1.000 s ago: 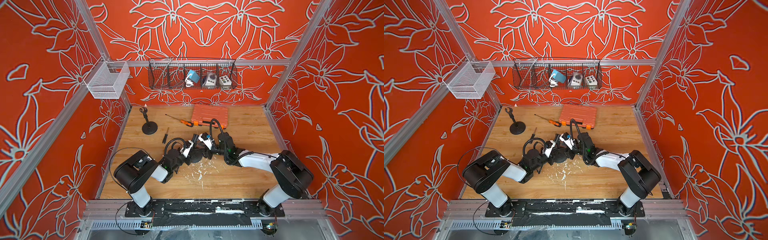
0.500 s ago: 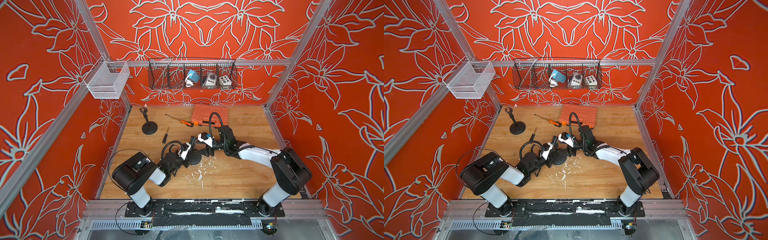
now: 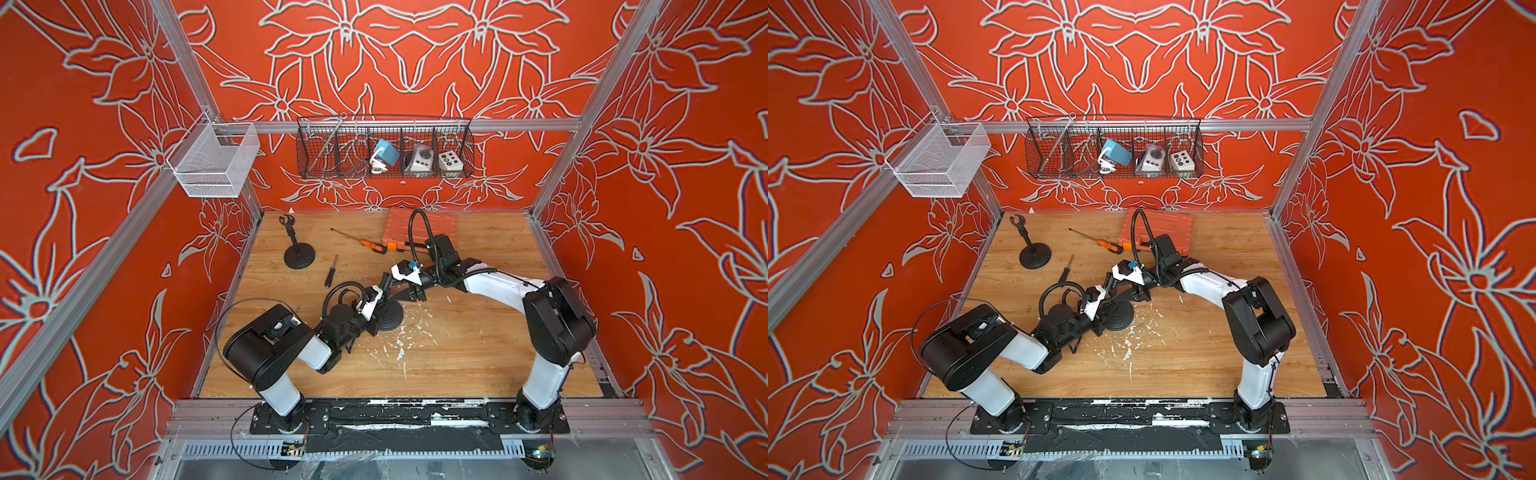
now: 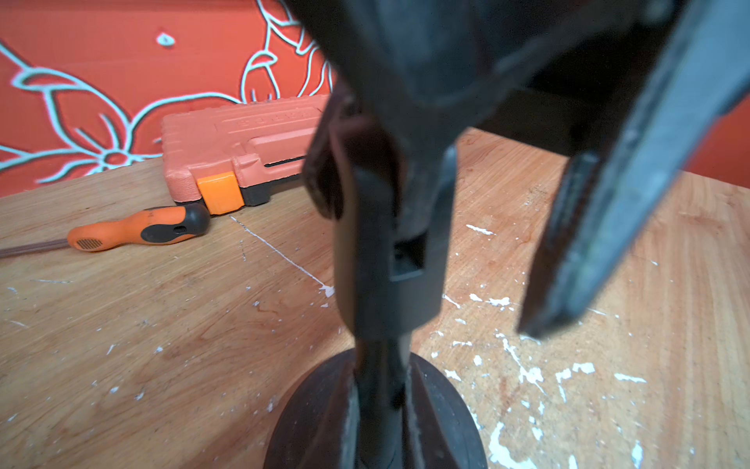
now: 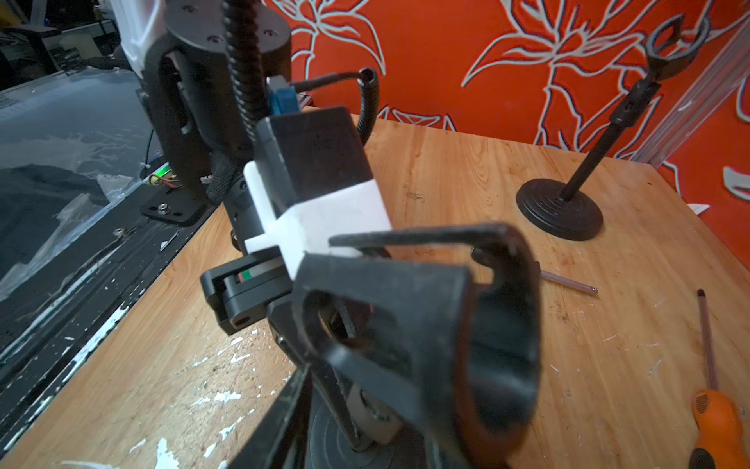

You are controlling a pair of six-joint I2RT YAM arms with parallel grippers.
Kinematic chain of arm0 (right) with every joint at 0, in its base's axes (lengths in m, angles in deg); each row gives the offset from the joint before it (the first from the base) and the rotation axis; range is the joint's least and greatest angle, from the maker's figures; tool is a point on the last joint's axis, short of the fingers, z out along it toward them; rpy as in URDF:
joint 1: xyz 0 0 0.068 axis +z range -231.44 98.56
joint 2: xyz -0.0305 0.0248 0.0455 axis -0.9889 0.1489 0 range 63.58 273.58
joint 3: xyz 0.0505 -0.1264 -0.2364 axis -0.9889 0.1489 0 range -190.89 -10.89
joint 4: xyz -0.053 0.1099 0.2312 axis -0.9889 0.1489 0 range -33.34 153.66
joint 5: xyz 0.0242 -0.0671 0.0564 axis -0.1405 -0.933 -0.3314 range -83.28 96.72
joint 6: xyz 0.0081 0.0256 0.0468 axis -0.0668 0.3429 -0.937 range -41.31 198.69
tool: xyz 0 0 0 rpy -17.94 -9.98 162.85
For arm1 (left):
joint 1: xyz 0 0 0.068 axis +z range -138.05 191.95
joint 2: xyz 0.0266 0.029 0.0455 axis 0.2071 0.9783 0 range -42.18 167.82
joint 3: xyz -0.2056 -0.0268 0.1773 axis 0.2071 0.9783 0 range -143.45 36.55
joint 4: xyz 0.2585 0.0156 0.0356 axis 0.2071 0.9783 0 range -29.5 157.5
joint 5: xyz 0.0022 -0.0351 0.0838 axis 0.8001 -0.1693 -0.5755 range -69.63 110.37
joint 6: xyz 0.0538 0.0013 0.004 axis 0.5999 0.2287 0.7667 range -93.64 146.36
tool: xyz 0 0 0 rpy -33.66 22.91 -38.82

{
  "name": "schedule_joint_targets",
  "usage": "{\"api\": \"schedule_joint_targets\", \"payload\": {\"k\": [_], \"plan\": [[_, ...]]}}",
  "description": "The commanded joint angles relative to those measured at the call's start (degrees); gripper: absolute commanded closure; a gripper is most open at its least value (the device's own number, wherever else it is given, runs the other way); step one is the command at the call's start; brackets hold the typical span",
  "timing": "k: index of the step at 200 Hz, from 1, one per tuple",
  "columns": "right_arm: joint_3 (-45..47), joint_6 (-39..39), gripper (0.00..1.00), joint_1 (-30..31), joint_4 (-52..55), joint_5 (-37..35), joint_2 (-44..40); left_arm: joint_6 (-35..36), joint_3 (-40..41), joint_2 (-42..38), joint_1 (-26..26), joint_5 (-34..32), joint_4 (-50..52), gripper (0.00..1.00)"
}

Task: Assemble a microphone stand
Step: Screw the microphone stand pole into the microphone stand base.

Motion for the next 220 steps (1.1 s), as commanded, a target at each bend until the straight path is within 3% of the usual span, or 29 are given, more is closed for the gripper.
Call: {"api": "schedule_joint_targets", "payload": {"k": [1, 39, 46, 57, 78, 107, 117, 174, 220], "plan": [[-2.3, 7.9, 0.6, 0.1, 8.1, 5.3, 1.6, -0.4, 0.5, 0.5, 0.0, 0.9, 1.0, 0.9], [-1.5, 4.5, 0.63, 0.1, 5.0, 5.1, 2.0, -0.5, 0.2, 1.5, 0.0, 1.0, 0.5, 0.88], [-0.5, 2.9, 0.75, 0.2, 2.9, 4.8, 1.8, -0.6, 0.2, 1.7, 0.0, 1.0, 0.5, 0.88], [1.1, 0.6, 0.85, 0.2, -0.5, 4.0, 1.4, -0.6, 0.0, 2.2, 0.0, 1.1, 0.3, 0.88], [3.7, -4.0, 0.87, 0.4, -5.7, 2.3, 0.5, -0.9, 0.0, 3.3, 0.0, 1.3, -1.0, 0.88], [8.7, -12.4, 1.0, 1.2, -15.4, -3.3, -1.2, -1.3, 0.0, 3.5, 0.0, 1.5, -1.6, 0.86], [9.9, -15.9, 1.0, 1.5, -18.0, -4.9, -1.7, -1.4, 0.0, 3.2, 0.0, 1.7, -1.5, 0.83], [21.3, -32.8, 1.0, 6.2, -30.8, -27.7, -6.8, -1.4, -1.5, -1.8, -0.1, 1.0, 2.7, 0.72], [27.4, -41.2, 1.0, 11.7, -33.9, -45.2, -10.0, -2.0, -2.2, -5.2, 0.1, -1.4, 2.4, 0.73]]}}
